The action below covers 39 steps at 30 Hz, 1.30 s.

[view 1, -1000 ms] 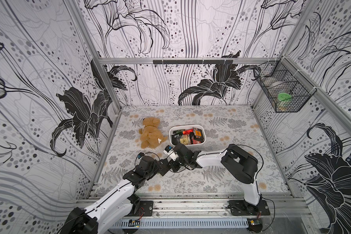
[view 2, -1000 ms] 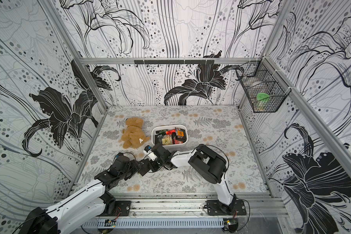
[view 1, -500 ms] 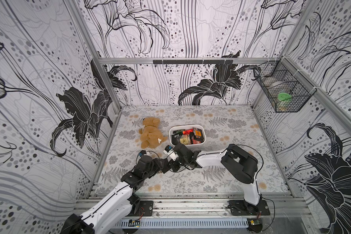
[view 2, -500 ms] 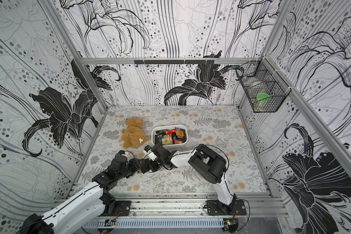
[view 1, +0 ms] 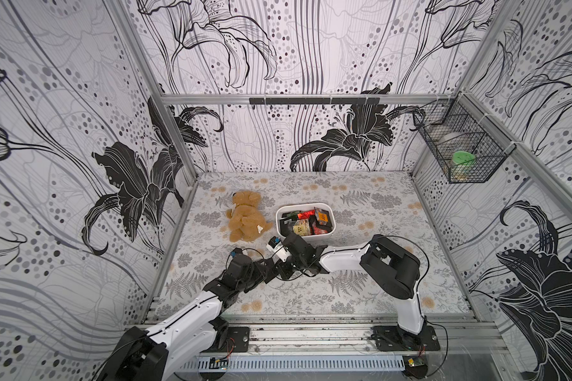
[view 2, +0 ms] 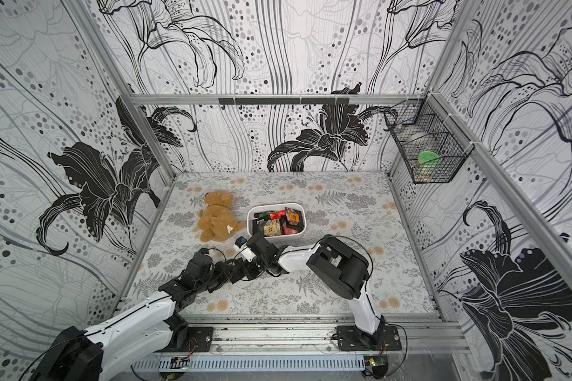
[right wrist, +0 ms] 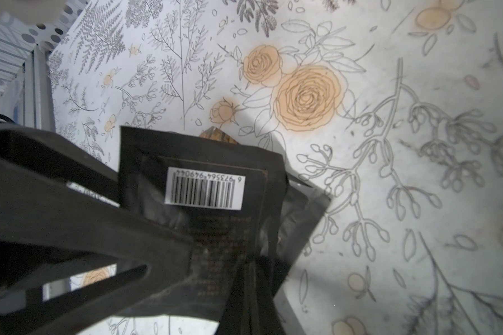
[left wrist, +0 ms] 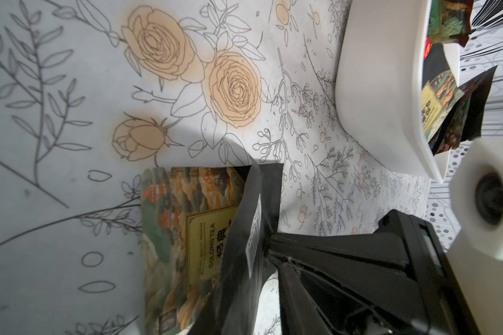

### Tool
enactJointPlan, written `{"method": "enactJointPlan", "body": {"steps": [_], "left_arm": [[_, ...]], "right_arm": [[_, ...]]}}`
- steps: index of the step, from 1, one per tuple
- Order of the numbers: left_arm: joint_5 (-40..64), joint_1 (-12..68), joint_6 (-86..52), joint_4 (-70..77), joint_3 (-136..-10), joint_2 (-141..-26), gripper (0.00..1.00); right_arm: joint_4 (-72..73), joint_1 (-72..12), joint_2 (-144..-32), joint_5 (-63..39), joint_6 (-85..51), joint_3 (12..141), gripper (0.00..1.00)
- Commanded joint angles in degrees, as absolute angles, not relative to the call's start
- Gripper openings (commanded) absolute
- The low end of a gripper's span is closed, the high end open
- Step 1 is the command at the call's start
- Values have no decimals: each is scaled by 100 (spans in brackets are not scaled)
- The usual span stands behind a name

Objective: Put the tea bags into the storage box
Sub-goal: Pick up the tea bag from the center of the board.

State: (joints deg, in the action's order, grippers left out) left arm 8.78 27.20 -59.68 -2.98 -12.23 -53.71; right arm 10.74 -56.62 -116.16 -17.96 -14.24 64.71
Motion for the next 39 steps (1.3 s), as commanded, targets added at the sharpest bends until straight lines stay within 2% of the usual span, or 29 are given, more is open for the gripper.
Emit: {"method": "enactJointPlan", "body": {"steps": [1, 8, 16, 21, 24, 26, 30, 35, 39], "left_arm": [[911, 2689, -5894, 37, -1166, -5428, 20], [628, 2684, -5671, -744, -1471, -5212, 4], [252, 2690, -5417, -2190, -2137, -4410, 0], [-151, 2698, -5169, -3254, -3006, -4153, 0], [-404, 2708, -5086, -3608, -3595, -4259, 0], [-389, 2747, -4966, -3445, -3886, -4448, 0], [-436, 2892, -4882, -3016, -4450, -5132, 0], [-645, 3307, -4755, -2417, -5346, -6559, 0], [-421, 3461, -4619, -2080, -6119, -7778, 0]], "right_arm": [[1032, -5682, -11665, -1669, -1456, 6357, 0], [1661, -5686, -11144, -1175, -1550, 5767, 1], [2827, -5603, -9725, 763, -1895, 4303, 7], [3429, -5241, -8776, 1513, -2381, 3342, 17], [3736, -4848, -8354, 1500, -2705, 2863, 28], [3778, -4588, -8176, 1484, -2919, 2667, 38], [3871, -4289, -8060, 1533, -3032, 2464, 47], [4086, -4050, -8136, 1311, -3075, 2362, 48], [4139, -3961, -8191, 1161, -3123, 2362, 47]]}}
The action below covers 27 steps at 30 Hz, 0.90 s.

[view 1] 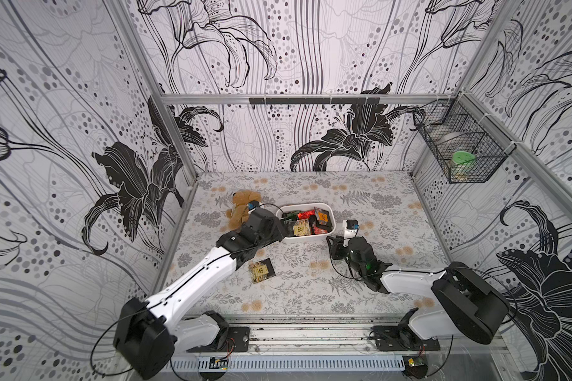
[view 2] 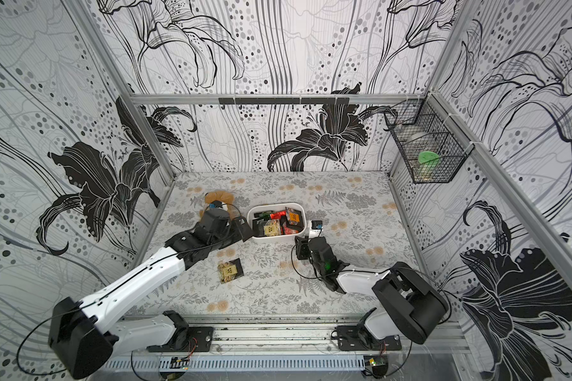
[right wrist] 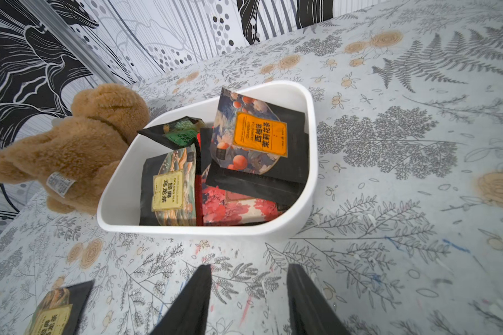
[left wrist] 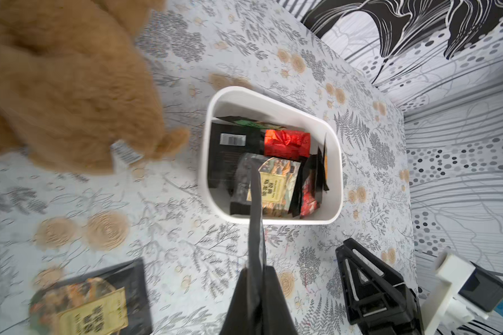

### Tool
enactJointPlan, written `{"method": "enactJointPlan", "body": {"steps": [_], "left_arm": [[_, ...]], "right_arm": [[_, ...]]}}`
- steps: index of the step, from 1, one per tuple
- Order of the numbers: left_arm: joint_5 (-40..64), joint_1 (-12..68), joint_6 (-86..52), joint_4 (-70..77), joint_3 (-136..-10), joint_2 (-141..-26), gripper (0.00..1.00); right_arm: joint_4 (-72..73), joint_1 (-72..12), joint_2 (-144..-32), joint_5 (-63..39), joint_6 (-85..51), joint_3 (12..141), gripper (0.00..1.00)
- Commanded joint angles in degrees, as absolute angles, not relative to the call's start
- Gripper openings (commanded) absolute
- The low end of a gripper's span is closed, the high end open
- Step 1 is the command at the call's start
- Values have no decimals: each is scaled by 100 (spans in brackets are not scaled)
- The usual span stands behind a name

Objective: Put the tea bags into the storage box
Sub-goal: Place the tea bag in the storage box.

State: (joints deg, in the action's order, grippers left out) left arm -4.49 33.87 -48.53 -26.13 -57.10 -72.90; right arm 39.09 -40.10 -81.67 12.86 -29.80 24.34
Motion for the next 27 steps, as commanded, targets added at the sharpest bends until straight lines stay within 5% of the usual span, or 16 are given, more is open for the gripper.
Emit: {"method": "enactJointPlan", "body": {"steps": [1, 10, 19, 25, 27], "left_arm": [[-283, 3470, -4558, -1954, -6294, -8082, 0], [-164, 3468, -4108, -1840, -7565, -9943, 0], [-175, 3371, -4074, -1776, -7759, -10423, 7], [-103, 3216, -4062, -1752, -7541, -10389, 21], [-331, 3169, -4097, -1853, -7506, -10352, 33]], "right_arm": [[4178, -3947, -8200, 1152, -3137, 2347, 47], [4376, -3902, -8261, 906, -3147, 2320, 47], [4410, -3899, -8461, 618, -3091, 2461, 47], [4402, -3902, -8516, 460, -3063, 2532, 47], [4412, -3896, -8517, 411, -3046, 2540, 47]]}}
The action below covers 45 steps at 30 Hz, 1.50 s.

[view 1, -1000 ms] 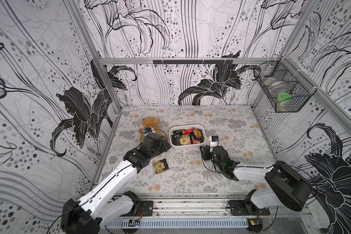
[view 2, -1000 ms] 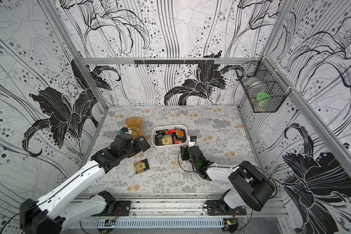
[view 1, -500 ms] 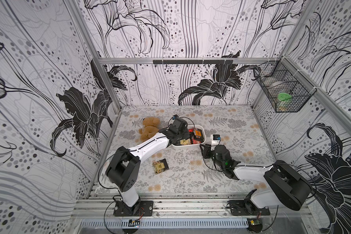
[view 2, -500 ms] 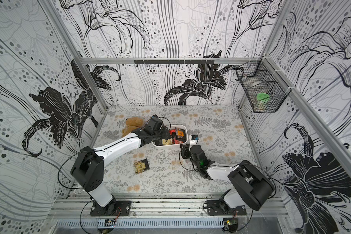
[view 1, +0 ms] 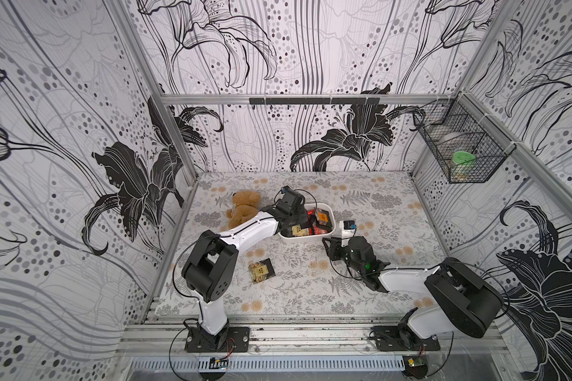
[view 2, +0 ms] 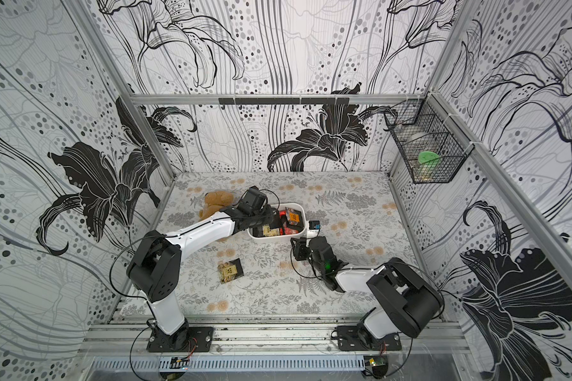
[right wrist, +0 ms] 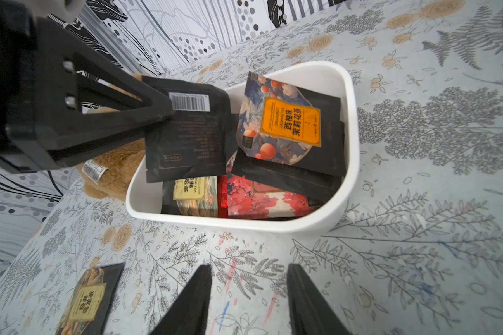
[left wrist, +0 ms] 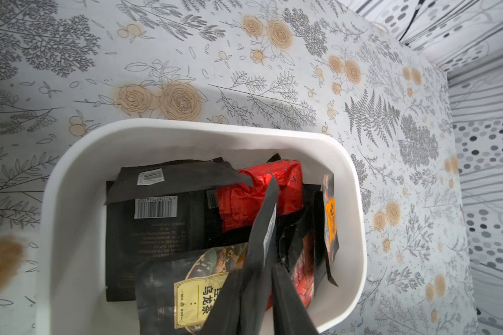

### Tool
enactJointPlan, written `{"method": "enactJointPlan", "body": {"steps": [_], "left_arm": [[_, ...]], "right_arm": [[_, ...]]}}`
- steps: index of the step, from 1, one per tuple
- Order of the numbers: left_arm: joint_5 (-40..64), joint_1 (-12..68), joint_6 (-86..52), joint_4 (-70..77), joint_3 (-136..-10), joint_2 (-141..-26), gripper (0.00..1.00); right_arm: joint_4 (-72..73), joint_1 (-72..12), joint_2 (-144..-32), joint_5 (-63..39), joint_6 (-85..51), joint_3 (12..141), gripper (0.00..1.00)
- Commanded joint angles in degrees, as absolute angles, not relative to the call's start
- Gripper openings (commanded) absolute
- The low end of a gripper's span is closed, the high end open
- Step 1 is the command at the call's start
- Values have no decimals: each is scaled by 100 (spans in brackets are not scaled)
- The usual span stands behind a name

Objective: Put the tea bags into the storage box
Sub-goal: Place the tea bag in the storage box, then pick up the tea bag from the center of the board.

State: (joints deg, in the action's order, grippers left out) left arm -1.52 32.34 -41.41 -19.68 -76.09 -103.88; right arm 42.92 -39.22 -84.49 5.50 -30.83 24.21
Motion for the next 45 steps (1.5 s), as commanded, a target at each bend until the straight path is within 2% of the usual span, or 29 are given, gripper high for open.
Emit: {"method": "enactJointPlan", "body": {"steps": [1, 9, 13, 17, 25, 30, 39, 45], "left_arm": [[-446, 3147, -4132, -1916, -7490, -10324, 40], [-1621, 3075, -4377, -2512, -7332, -9496, 56], [-2010, 3051, -4586, -2501, -6608, -8665, 66], [-1929, 2948, -4774, -2360, -5625, -7766, 75], [-1428, 2641, -5629, -2029, -3315, -6037, 76], [-1346, 2549, -6094, -1792, -2235, -5215, 76], [-1321, 2524, -6381, -1651, -1478, -4651, 73], [-1024, 2524, -6530, -1306, -1097, -4575, 73]], "right_arm": [[4412, -3902, -8505, 391, -3028, 2544, 47], [4521, -3902, -8494, 202, -2900, 2535, 47], [4585, -3911, -8686, -234, -2824, 2669, 47], [4560, -4150, -8936, -629, -2608, 2933, 47], [3162, -5159, -10033, -1427, -1752, 4472, 46], [2191, -5603, -10814, -1668, -1503, 5440, 36], [1229, -5814, -11636, -1795, -1452, 6421, 18], [834, -5816, -11860, -1596, -1460, 6727, 11]]}}
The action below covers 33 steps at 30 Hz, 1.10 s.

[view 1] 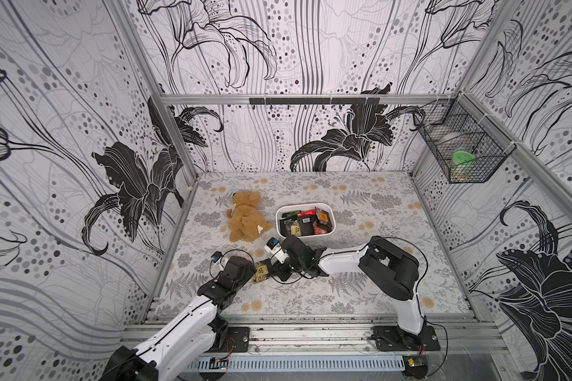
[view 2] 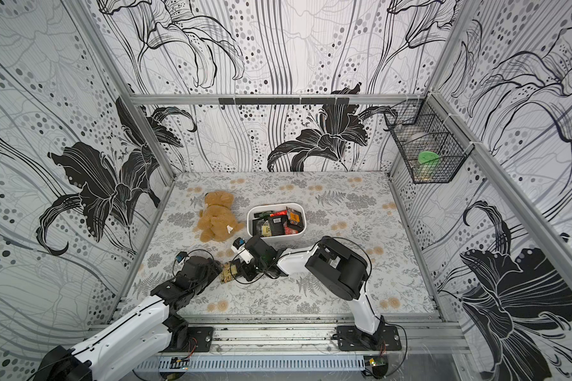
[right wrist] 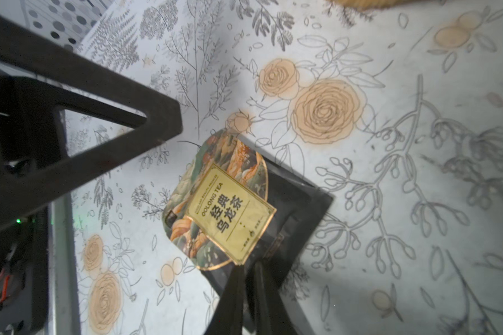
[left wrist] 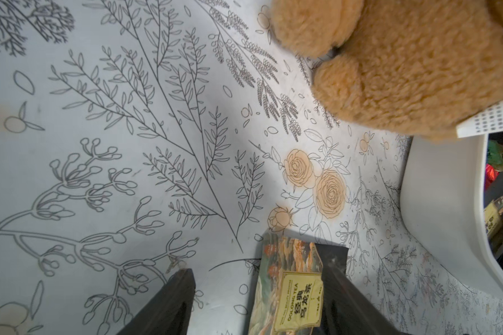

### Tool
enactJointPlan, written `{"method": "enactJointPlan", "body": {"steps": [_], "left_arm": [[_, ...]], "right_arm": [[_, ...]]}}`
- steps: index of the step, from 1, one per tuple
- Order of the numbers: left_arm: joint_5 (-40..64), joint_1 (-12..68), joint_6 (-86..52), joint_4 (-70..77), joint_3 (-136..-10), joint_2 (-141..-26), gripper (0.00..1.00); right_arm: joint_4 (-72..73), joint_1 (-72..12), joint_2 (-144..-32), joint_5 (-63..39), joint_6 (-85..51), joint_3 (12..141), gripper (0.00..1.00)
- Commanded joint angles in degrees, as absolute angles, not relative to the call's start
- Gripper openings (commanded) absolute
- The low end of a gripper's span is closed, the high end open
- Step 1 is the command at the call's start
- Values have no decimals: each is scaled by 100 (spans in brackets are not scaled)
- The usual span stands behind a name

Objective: Put the tea bags into the storage box
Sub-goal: Pick up the tea bag from the center of the board.

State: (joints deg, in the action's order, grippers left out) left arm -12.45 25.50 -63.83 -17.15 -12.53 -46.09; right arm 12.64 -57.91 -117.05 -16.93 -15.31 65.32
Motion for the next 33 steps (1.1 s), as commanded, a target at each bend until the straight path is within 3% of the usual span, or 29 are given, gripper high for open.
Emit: {"method": "enactJointPlan", "body": {"steps": [1, 16, 33], "left_arm": [[-973, 2529, -6535, -1264, -1066, -4587, 73], [-519, 2527, -6629, -817, -791, -4753, 65], [-129, 2558, -6838, -126, -383, -5055, 50]], "right_arm": [[788, -5815, -11867, -1551, -1457, 6749, 11], [254, -5836, -12081, -1107, -1325, 7012, 0], [286, -5832, -12054, -1219, -1361, 7005, 0]]}}
